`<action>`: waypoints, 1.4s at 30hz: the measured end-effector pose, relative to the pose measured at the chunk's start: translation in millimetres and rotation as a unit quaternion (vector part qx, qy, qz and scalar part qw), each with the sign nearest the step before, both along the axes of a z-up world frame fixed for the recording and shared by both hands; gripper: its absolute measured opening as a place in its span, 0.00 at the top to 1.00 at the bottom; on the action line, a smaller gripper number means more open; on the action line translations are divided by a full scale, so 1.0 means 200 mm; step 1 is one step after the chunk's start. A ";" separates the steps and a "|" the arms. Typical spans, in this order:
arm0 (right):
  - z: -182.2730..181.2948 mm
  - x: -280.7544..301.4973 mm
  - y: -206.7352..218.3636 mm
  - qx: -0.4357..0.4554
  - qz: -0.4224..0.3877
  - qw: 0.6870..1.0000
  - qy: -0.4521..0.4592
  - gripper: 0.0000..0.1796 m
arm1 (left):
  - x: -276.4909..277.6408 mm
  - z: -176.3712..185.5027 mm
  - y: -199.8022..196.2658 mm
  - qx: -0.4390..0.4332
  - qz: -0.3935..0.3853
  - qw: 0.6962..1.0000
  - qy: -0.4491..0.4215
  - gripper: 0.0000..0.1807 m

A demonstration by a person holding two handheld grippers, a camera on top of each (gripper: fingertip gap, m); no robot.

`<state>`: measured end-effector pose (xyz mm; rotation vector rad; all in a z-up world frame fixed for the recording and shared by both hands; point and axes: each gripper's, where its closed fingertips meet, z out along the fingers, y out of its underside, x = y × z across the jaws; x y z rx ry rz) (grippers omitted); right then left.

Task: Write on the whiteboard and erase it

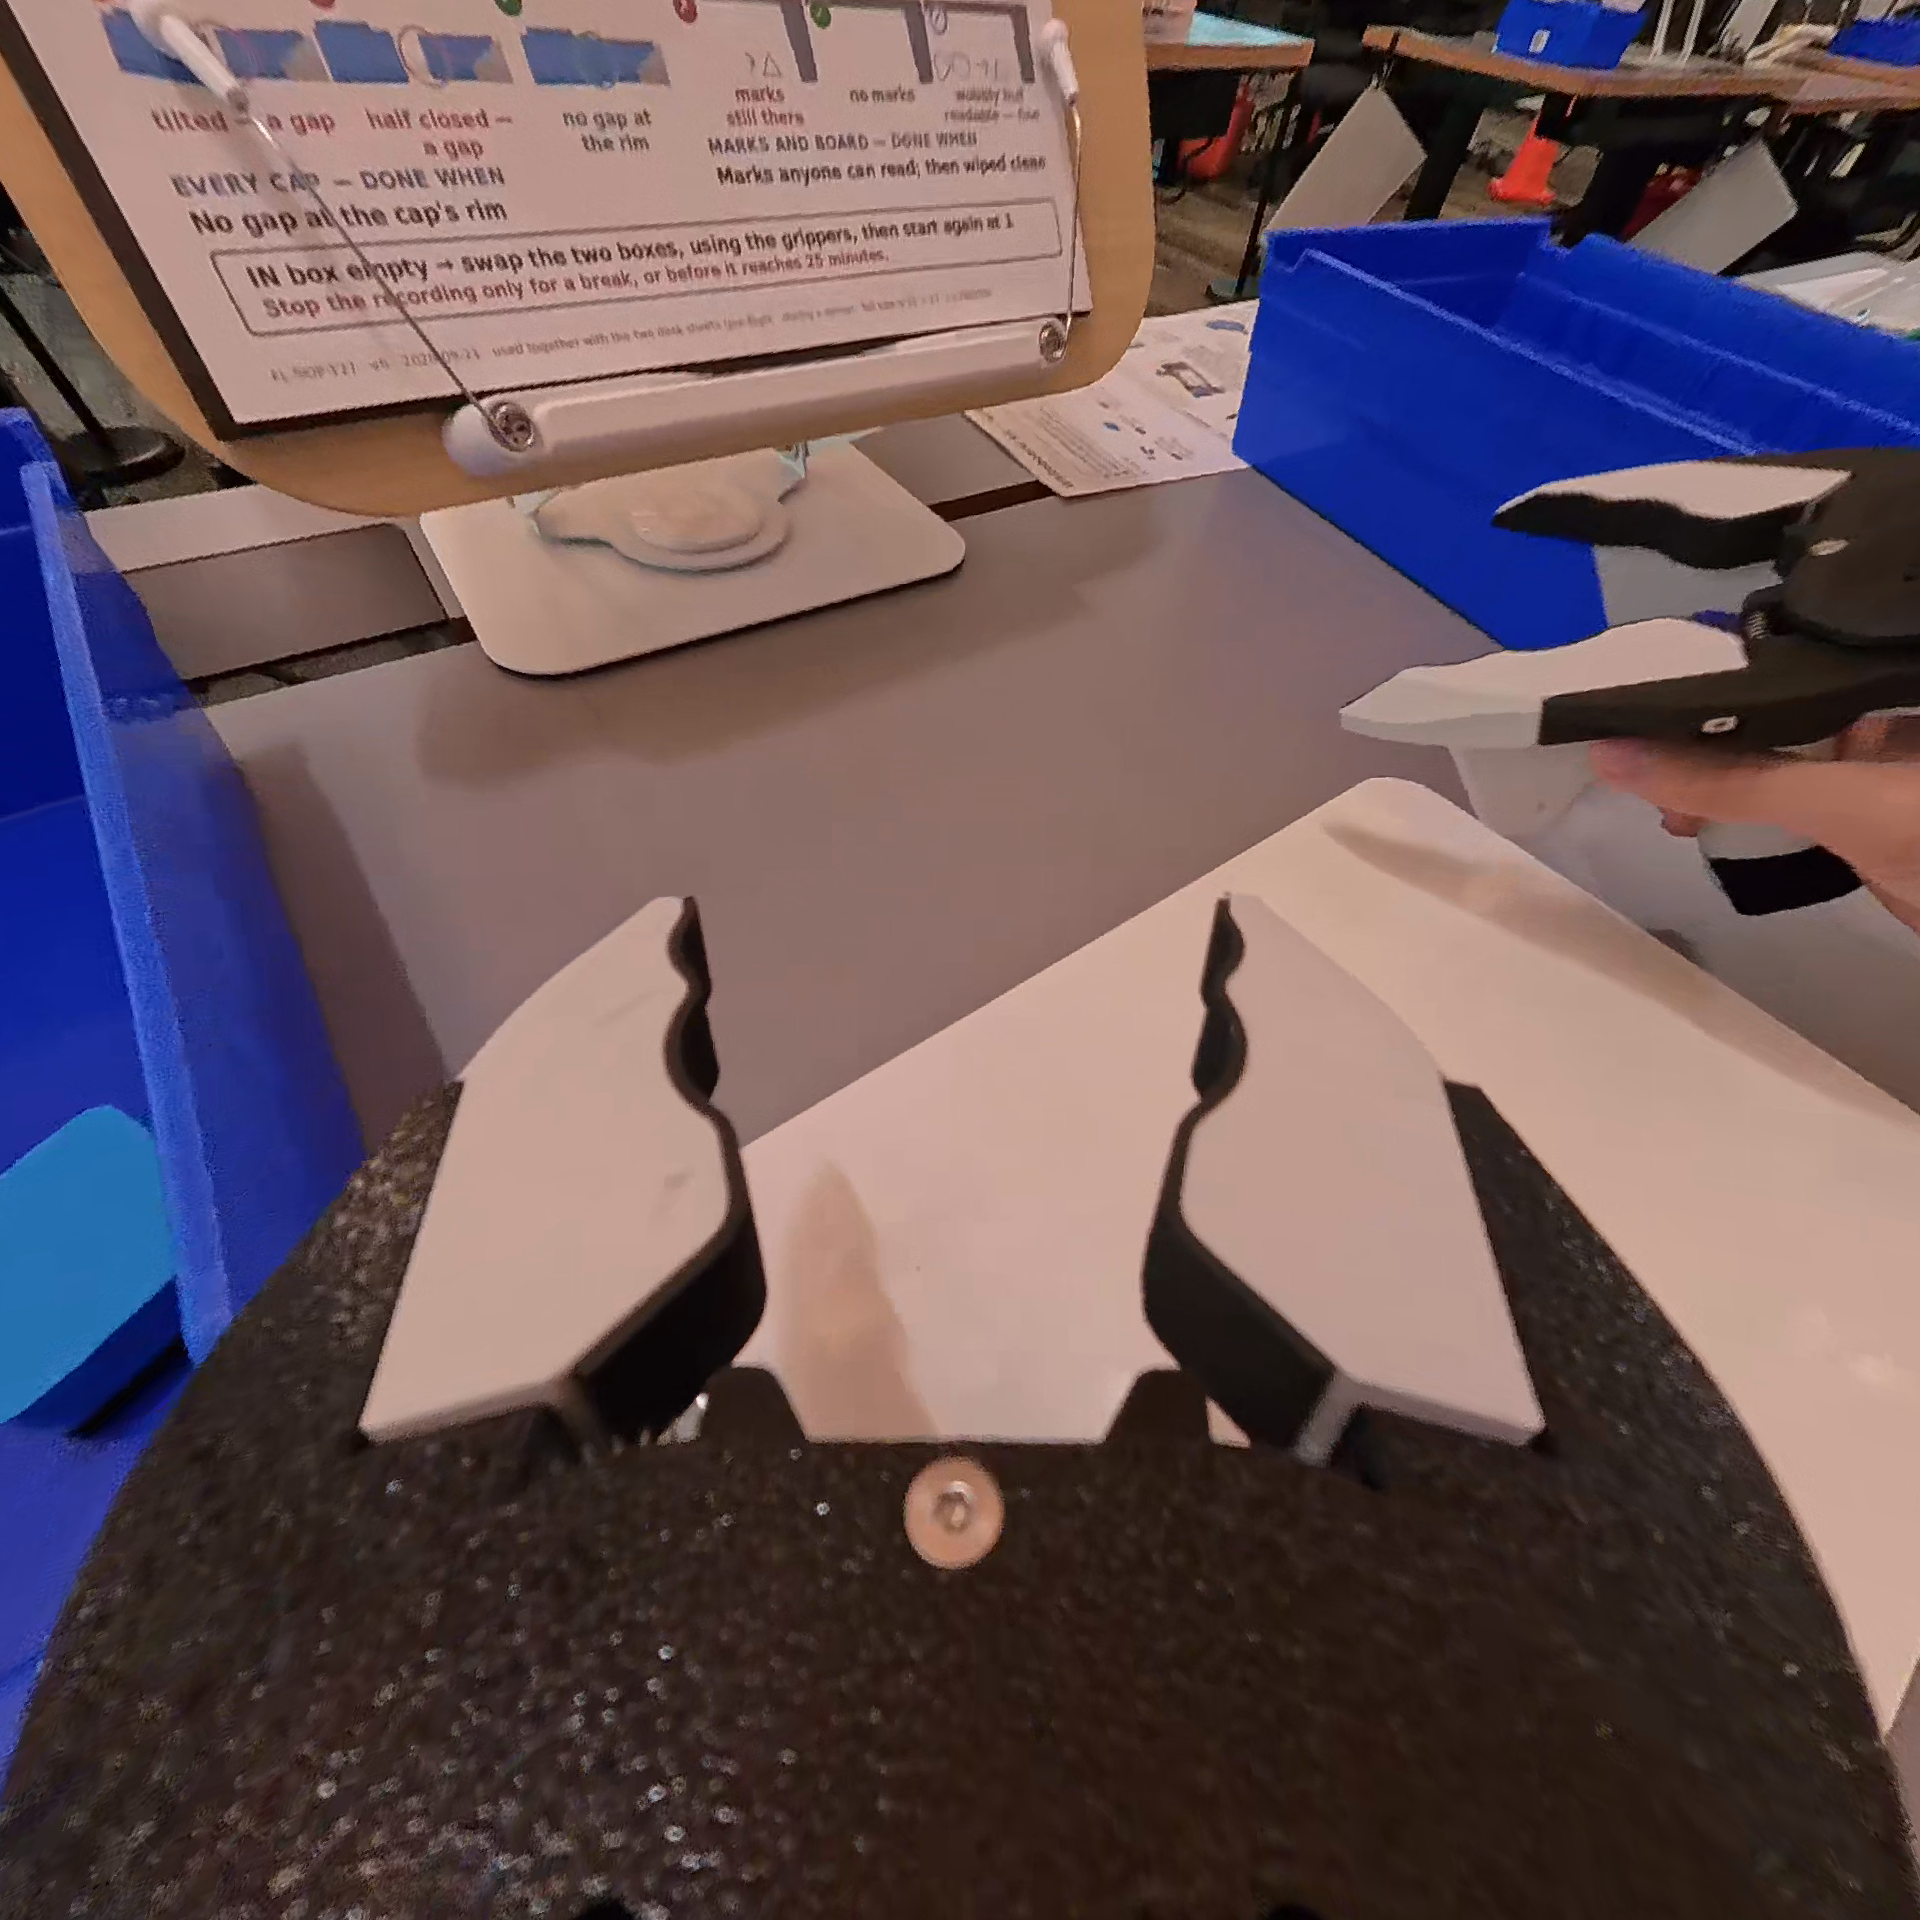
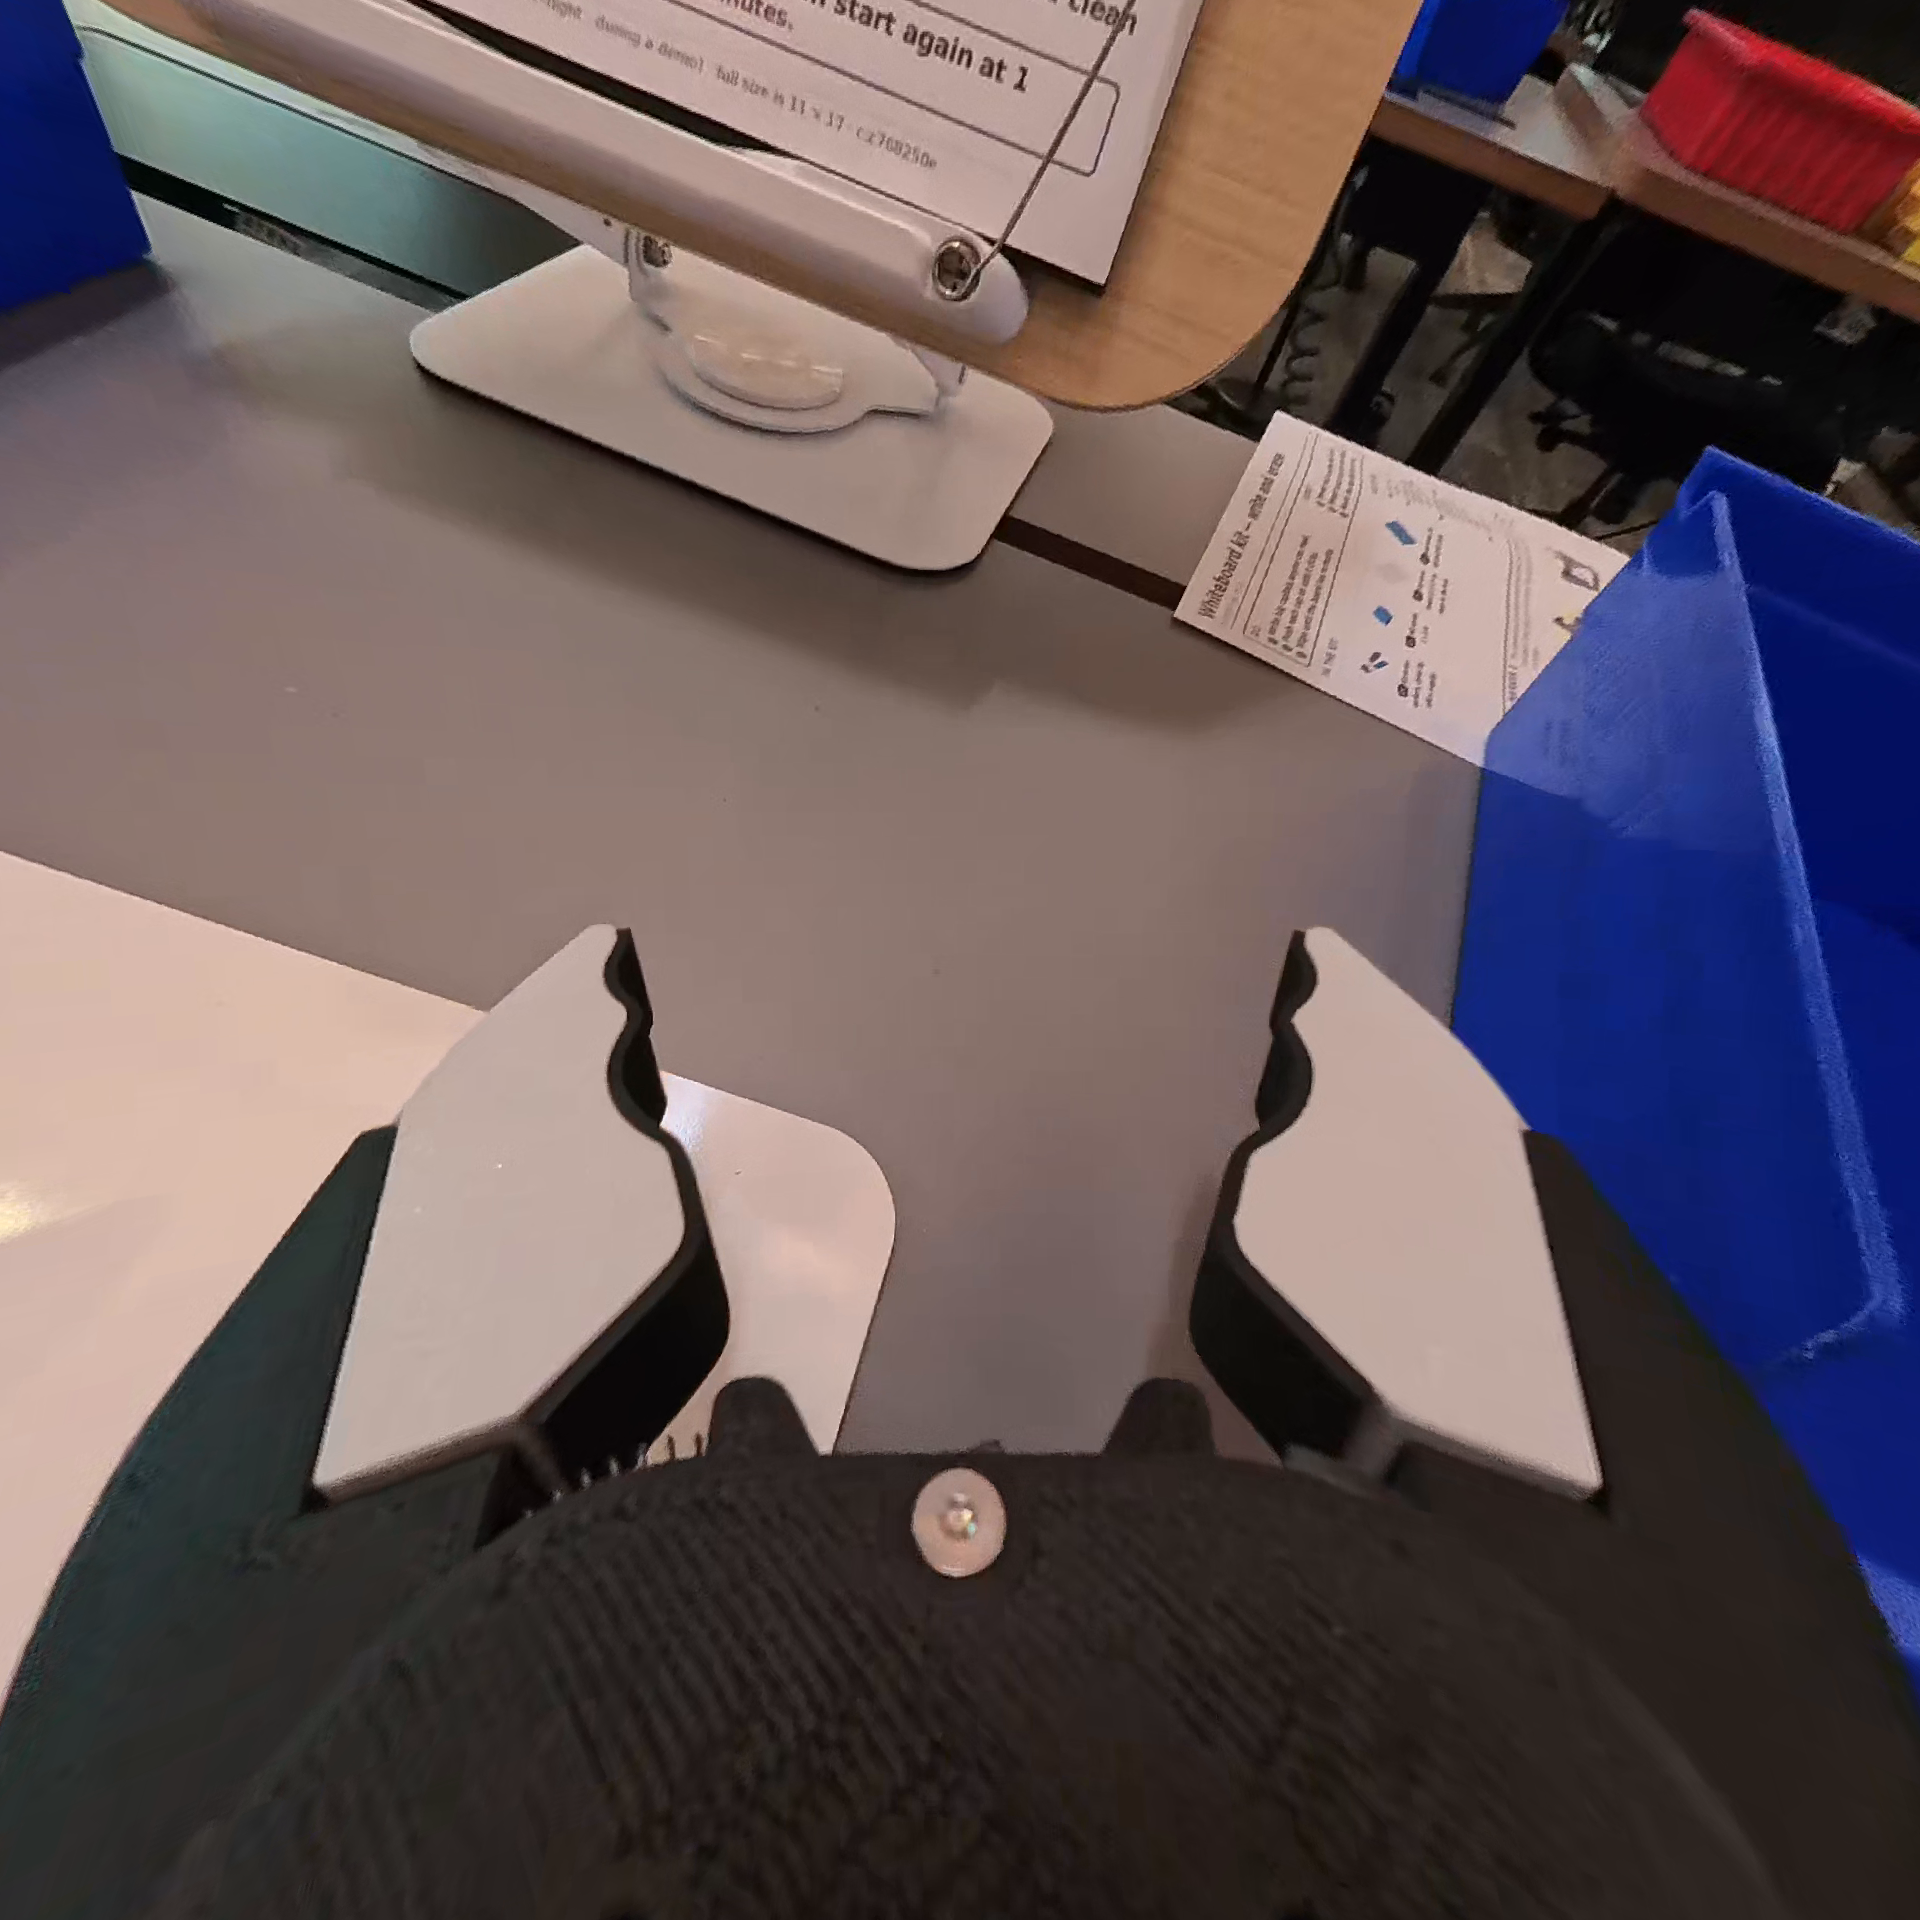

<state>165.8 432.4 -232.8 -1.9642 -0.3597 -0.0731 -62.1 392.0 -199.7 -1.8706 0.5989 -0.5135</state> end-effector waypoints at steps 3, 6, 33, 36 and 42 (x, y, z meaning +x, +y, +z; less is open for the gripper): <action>0.02 0.03 0.00 0.010 -0.018 1.000 0.006 0.34 | 0.01 -0.02 0.02 -0.017 0.008 1.000 0.019 0.44; 0.03 0.05 0.00 0.012 -0.026 1.000 0.004 0.33 | 0.01 -0.04 0.02 -0.035 0.015 0.999 0.021 0.42; 0.02 -0.07 -0.02 0.008 0.013 0.999 0.032 0.44 | 0.07 -0.13 0.10 -0.019 0.007 0.999 0.034 0.51; 0.02 -0.07 -0.01 0.010 0.012 1.000 0.015 0.50 | 0.05 -0.09 0.09 0.014 0.011 1.000 0.026 0.59; 0.00 -0.07 -0.01 0.005 0.016 1.000 0.012 0.52 | 0.01 -0.04 0.07 0.022 0.015 1.000 -0.005 0.63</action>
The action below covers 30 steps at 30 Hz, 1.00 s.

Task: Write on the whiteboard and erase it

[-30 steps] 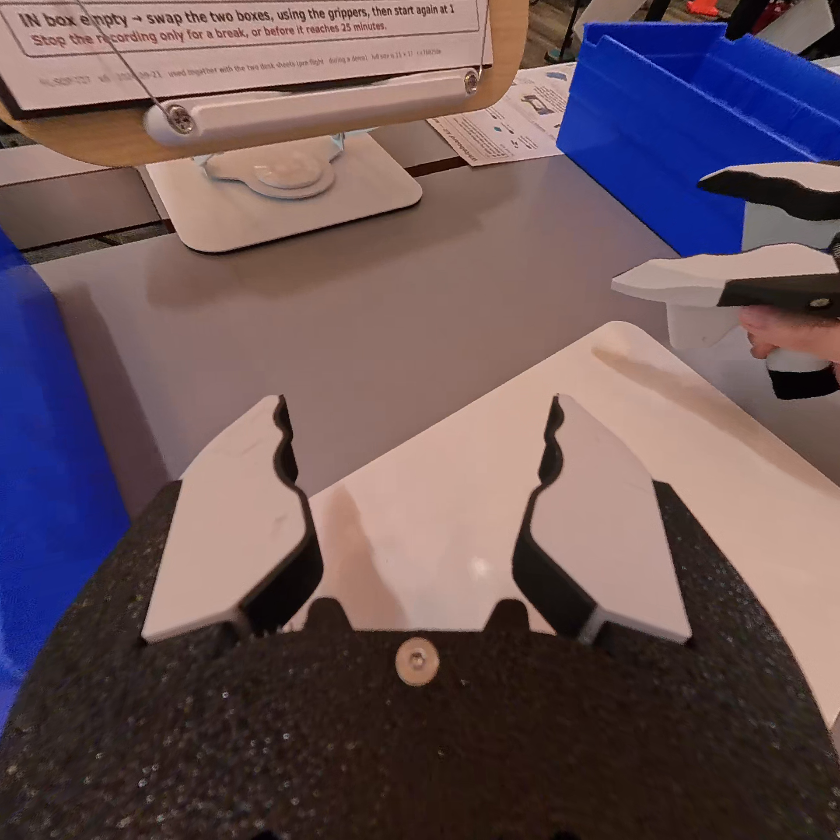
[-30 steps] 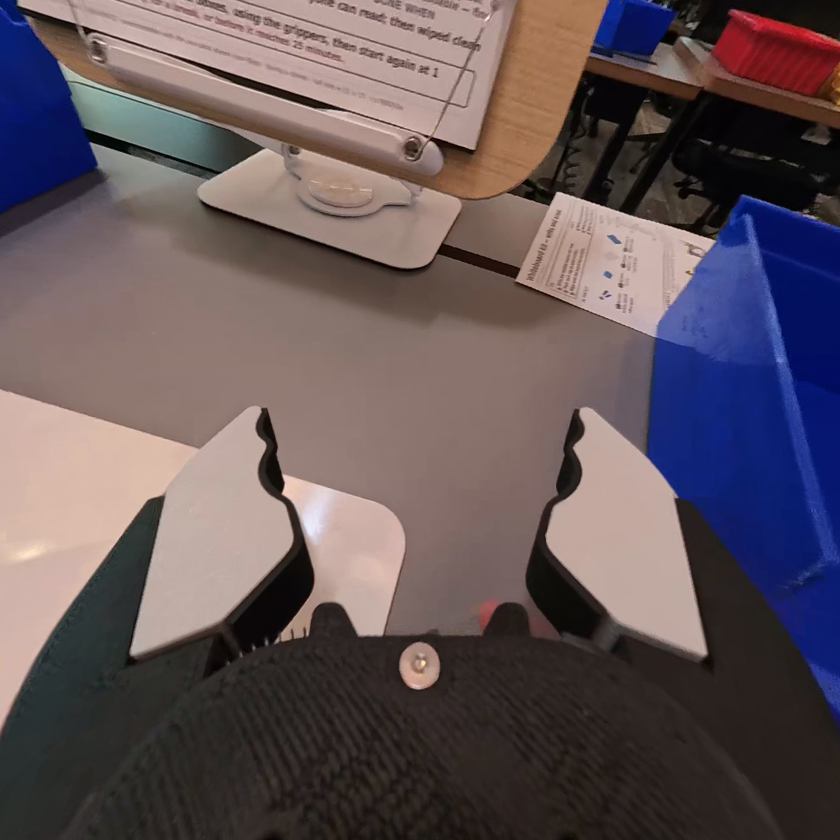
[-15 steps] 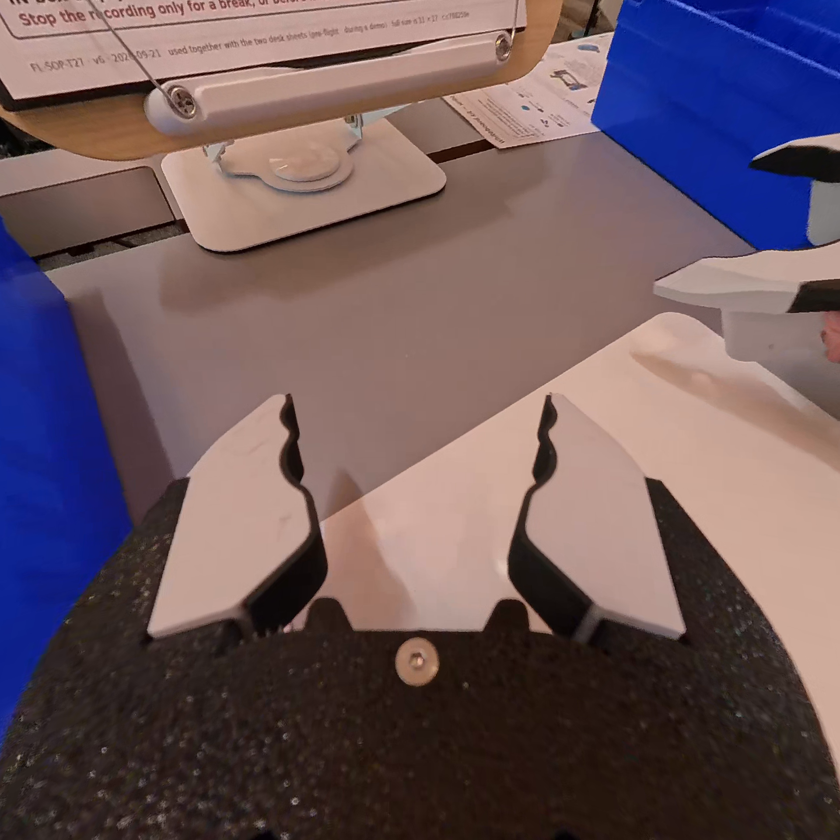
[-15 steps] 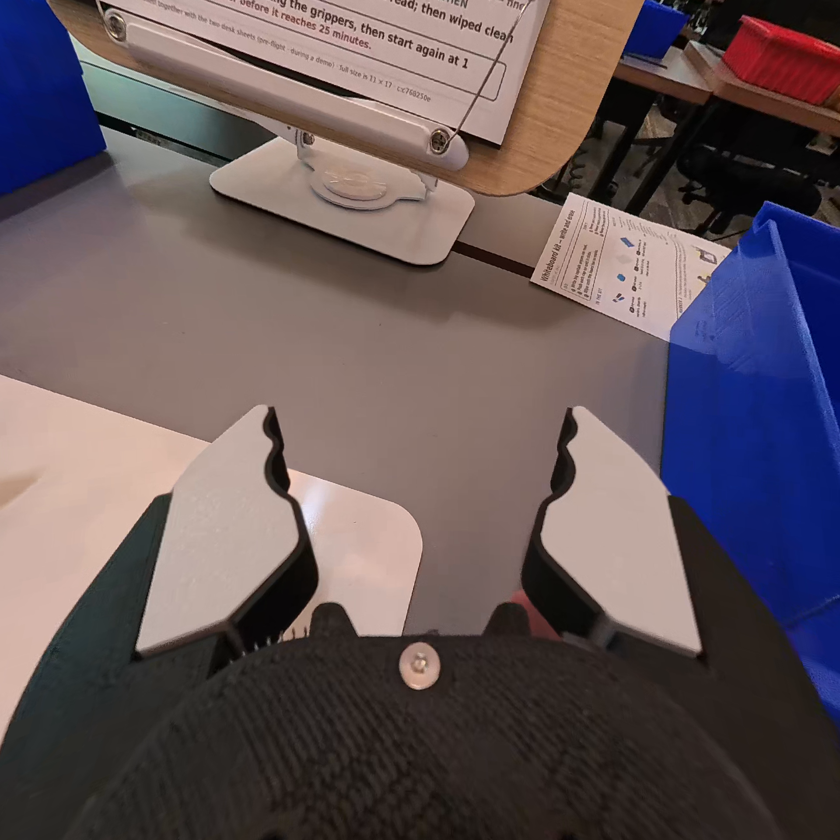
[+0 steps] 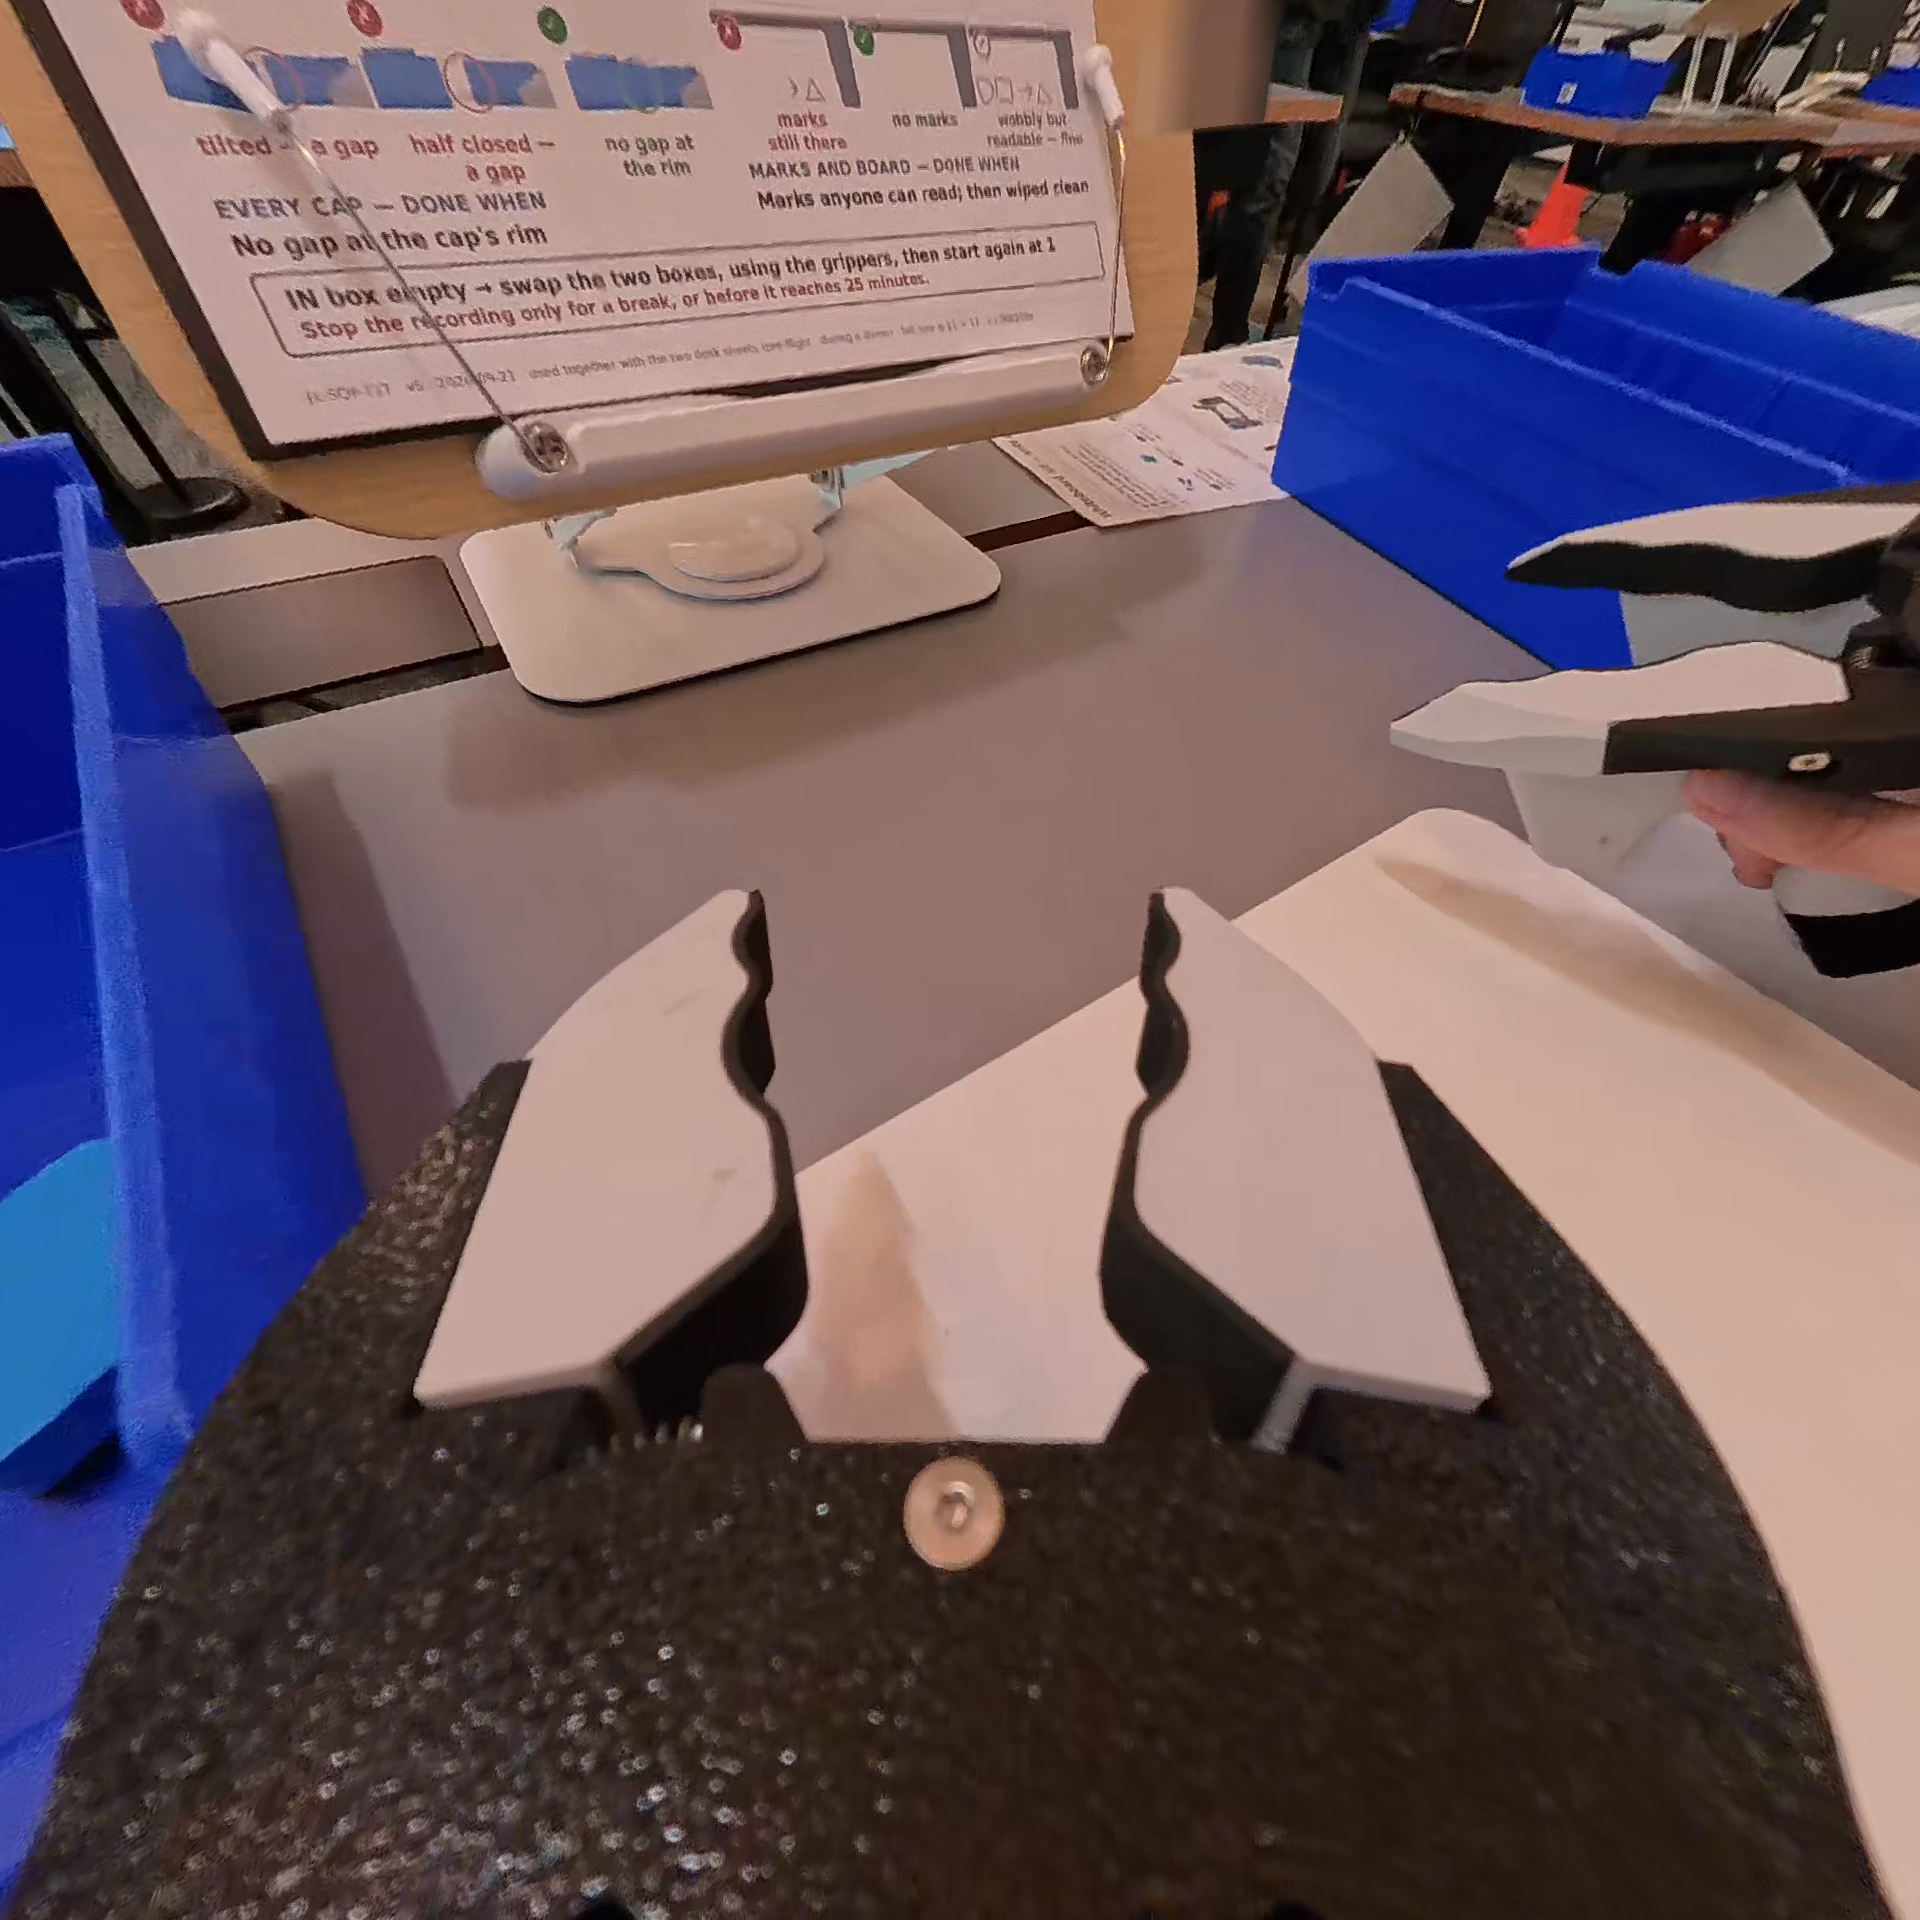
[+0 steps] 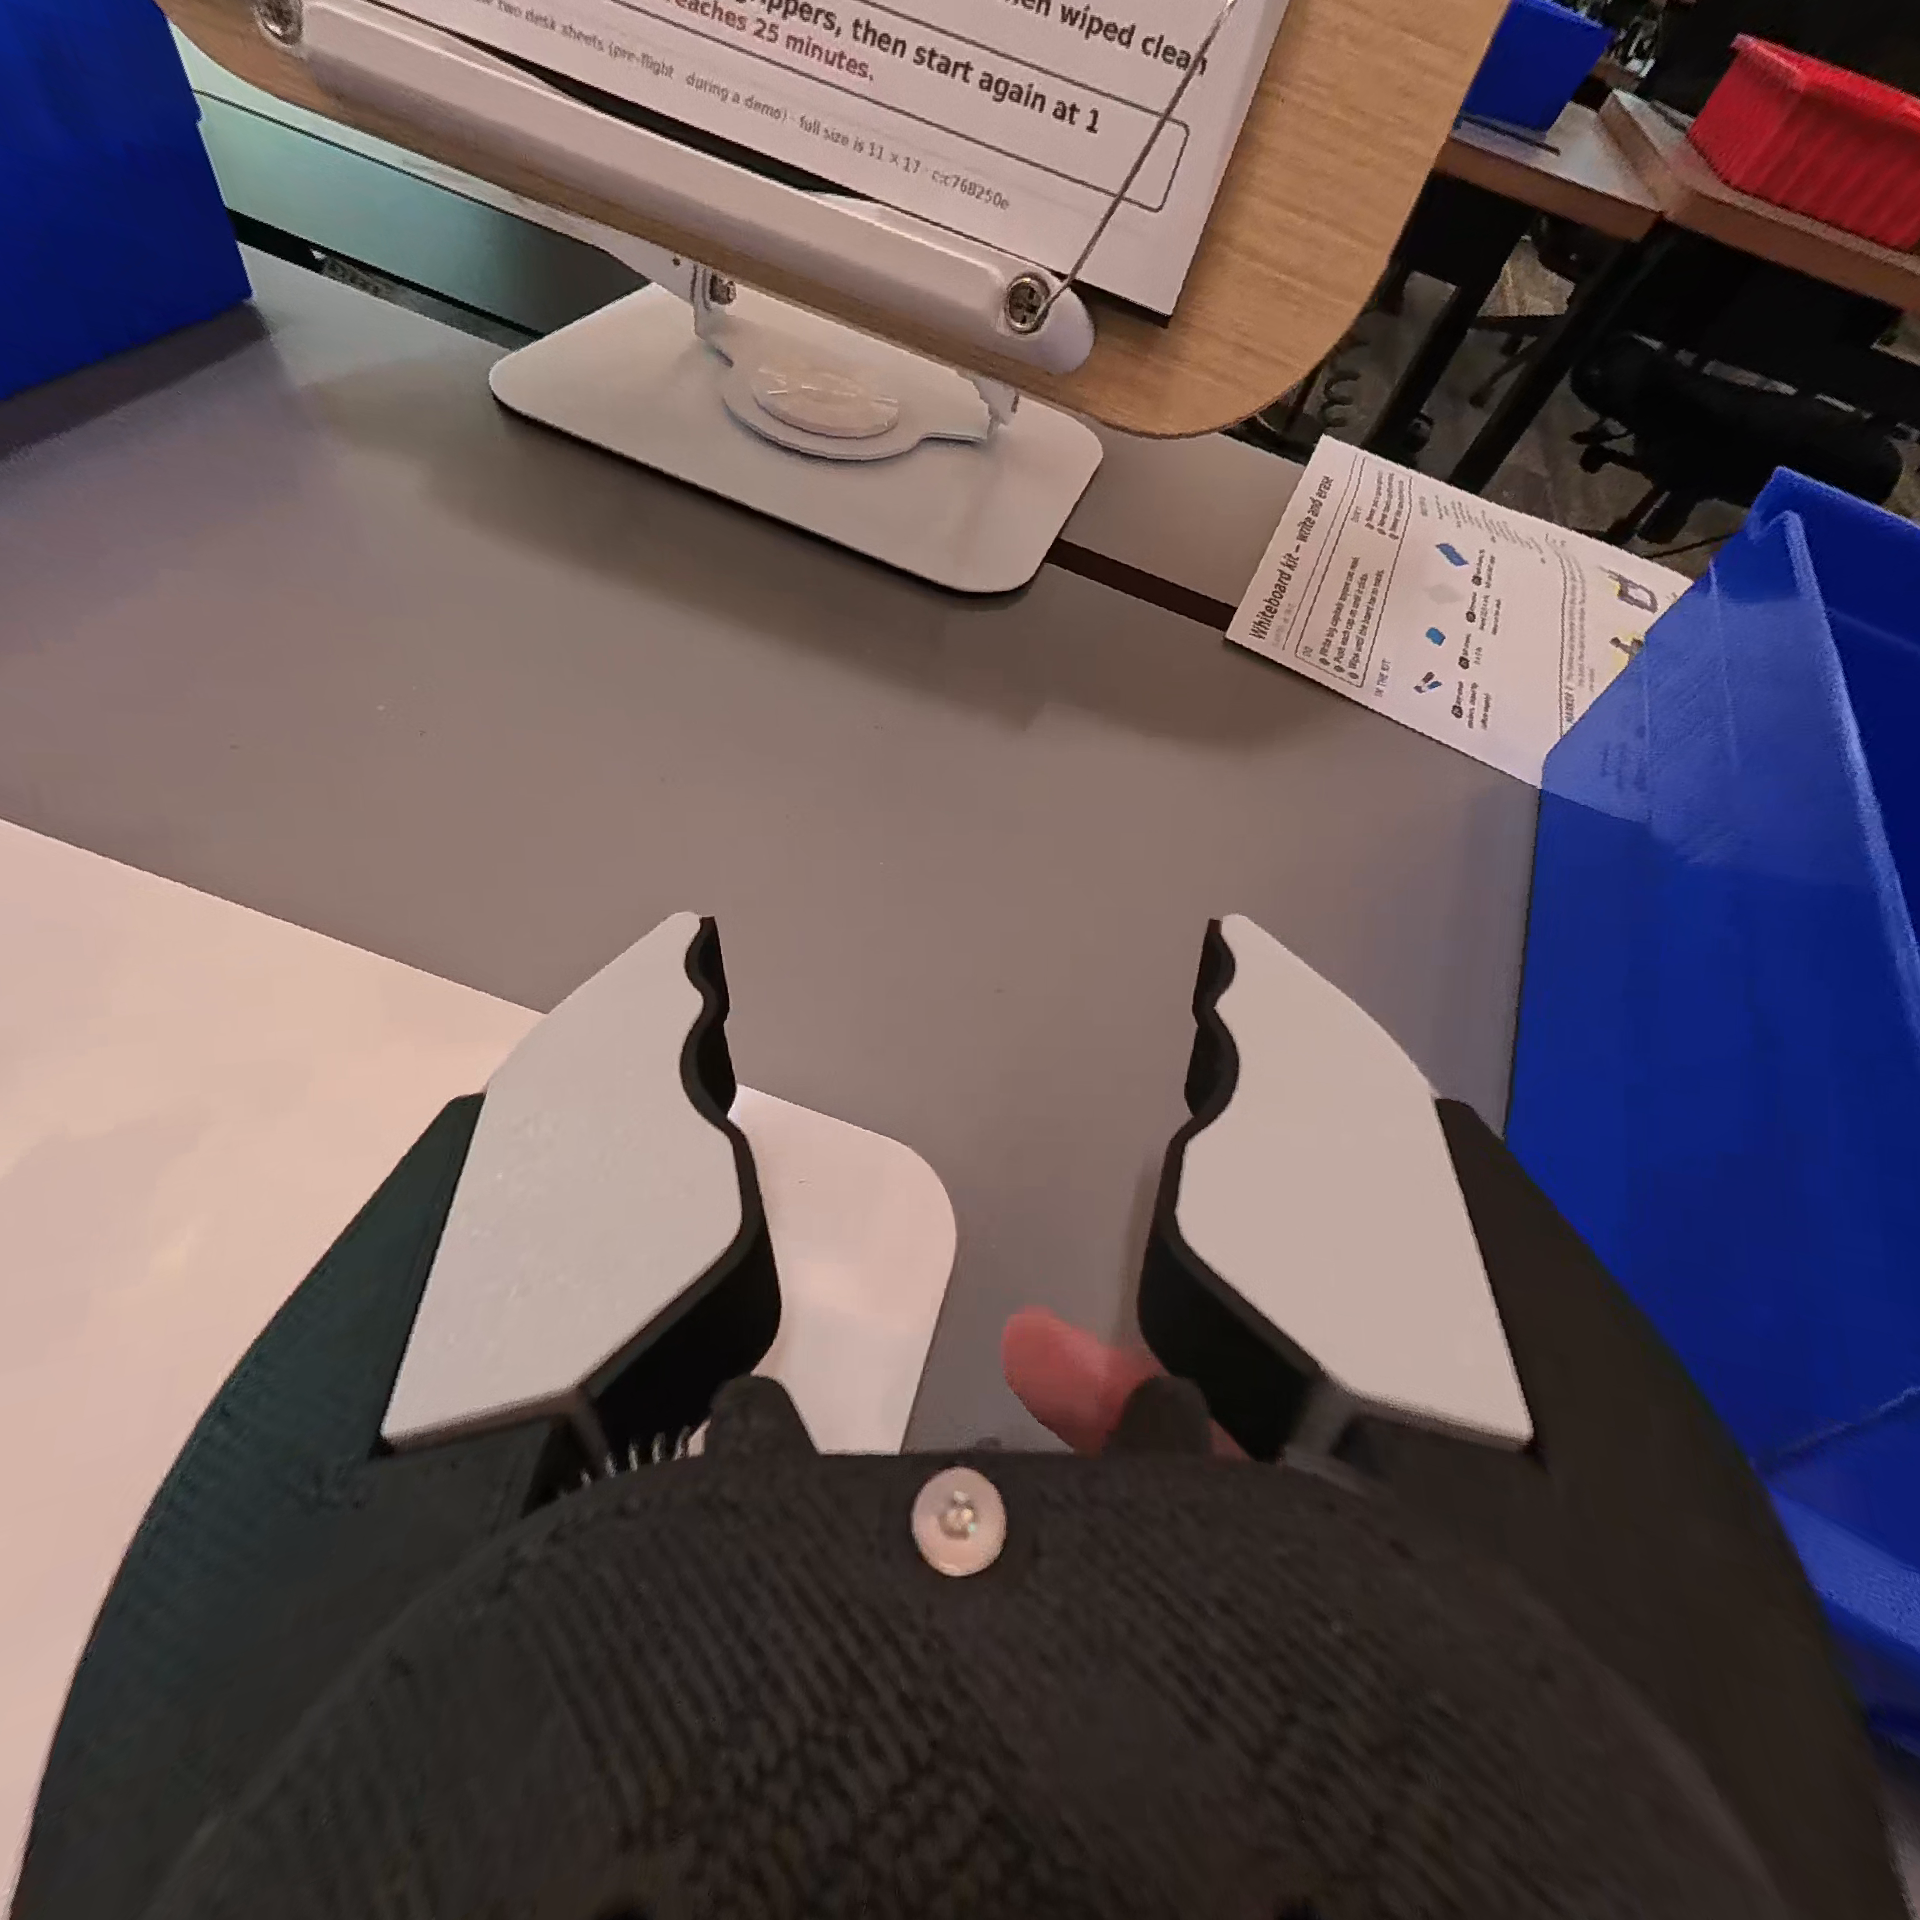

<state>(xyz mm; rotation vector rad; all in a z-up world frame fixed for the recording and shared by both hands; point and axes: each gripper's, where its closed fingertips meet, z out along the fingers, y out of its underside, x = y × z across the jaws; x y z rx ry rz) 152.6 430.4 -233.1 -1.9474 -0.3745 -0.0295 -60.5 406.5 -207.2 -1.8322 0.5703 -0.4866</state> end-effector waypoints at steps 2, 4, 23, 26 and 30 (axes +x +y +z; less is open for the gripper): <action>0.00 0.03 0.00 0.000 -0.010 1.000 0.000 0.50 | -0.04 0.08 -0.01 0.005 0.006 1.000 -0.011 0.62; 0.02 0.07 0.01 0.003 -0.020 1.000 0.003 0.49 | -0.11 0.25 -0.03 0.033 0.014 0.999 -0.032 0.64; 0.03 0.03 0.00 0.007 -0.005 1.000 0.008 0.48 | -1.23 -0.10 0.51 -0.265 0.220 0.922 0.178 0.69; 0.02 0.03 0.00 0.002 -0.004 1.000 0.010 0.47 | -1.29 -0.16 0.51 -0.292 0.244 0.904 0.195 0.72; 0.02 0.02 0.00 0.000 0.001 1.000 0.008 0.47 | -1.31 -0.23 0.51 -0.328 0.242 0.882 0.236 0.74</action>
